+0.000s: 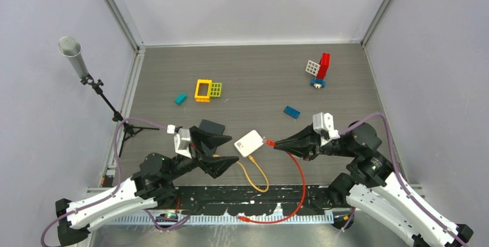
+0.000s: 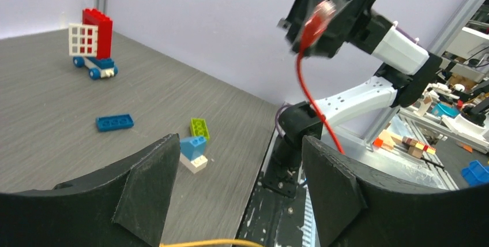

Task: Insert the plug into the switch port
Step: Adjust the connector at the center of the board.

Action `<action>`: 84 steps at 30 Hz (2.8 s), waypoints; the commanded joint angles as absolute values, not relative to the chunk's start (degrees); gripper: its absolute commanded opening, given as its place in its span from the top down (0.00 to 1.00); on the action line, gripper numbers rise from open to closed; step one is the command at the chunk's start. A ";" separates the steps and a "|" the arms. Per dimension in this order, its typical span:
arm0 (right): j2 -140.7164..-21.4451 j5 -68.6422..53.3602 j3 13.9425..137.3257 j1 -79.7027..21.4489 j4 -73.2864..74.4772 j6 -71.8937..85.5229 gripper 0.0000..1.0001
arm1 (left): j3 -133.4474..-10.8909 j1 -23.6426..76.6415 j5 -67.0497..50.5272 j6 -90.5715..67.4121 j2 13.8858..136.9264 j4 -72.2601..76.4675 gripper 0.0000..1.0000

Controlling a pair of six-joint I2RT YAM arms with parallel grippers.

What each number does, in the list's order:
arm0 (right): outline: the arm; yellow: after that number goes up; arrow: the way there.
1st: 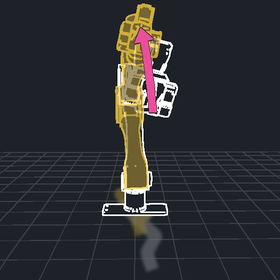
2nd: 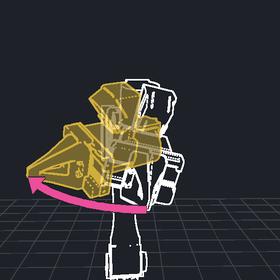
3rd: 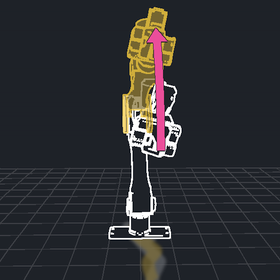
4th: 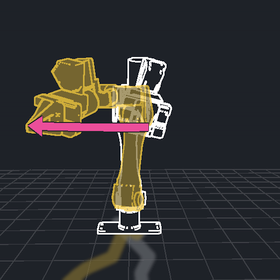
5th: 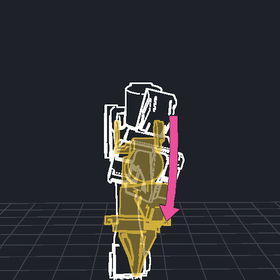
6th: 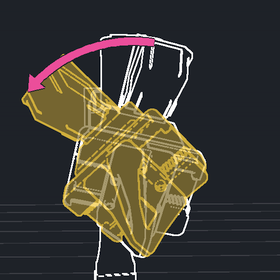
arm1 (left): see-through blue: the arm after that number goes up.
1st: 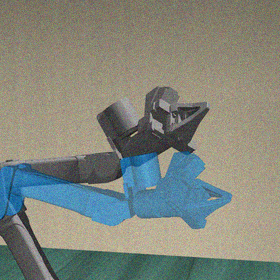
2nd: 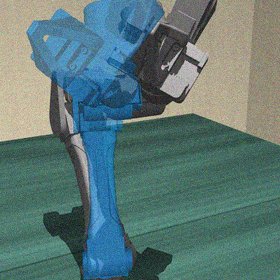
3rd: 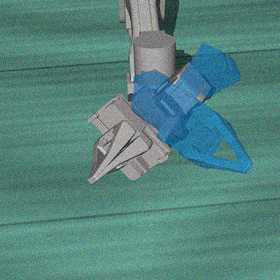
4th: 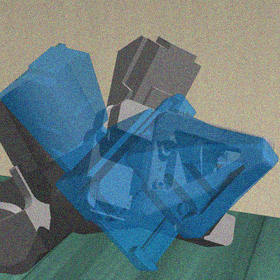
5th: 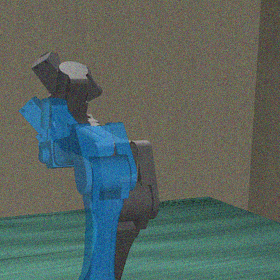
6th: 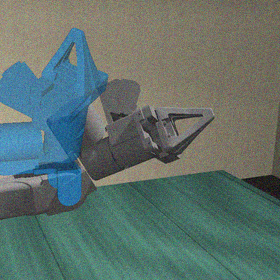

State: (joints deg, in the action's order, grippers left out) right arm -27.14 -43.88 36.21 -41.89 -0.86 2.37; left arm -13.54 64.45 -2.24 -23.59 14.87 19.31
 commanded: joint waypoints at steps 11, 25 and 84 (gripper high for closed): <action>-32.55 -32.16 39.58 -42.07 0.65 -0.06 1.00 | -24.54 64.65 -3.28 -19.16 35.45 43.88 0.19; -35.95 -33.62 37.56 -42.09 -9.14 5.79 1.00 | -28.63 64.61 4.84 -24.15 52.47 55.44 0.15; -37.50 -54.02 25.66 -42.18 -44.22 40.92 0.51 | -34.27 64.67 -34.04 -16.54 46.08 43.35 1.00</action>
State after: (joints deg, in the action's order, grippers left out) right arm -37.80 -53.06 25.39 -41.93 -40.66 39.48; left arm -31.83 64.45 -33.10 -17.45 46.02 42.44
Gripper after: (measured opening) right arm 0.485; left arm 0.142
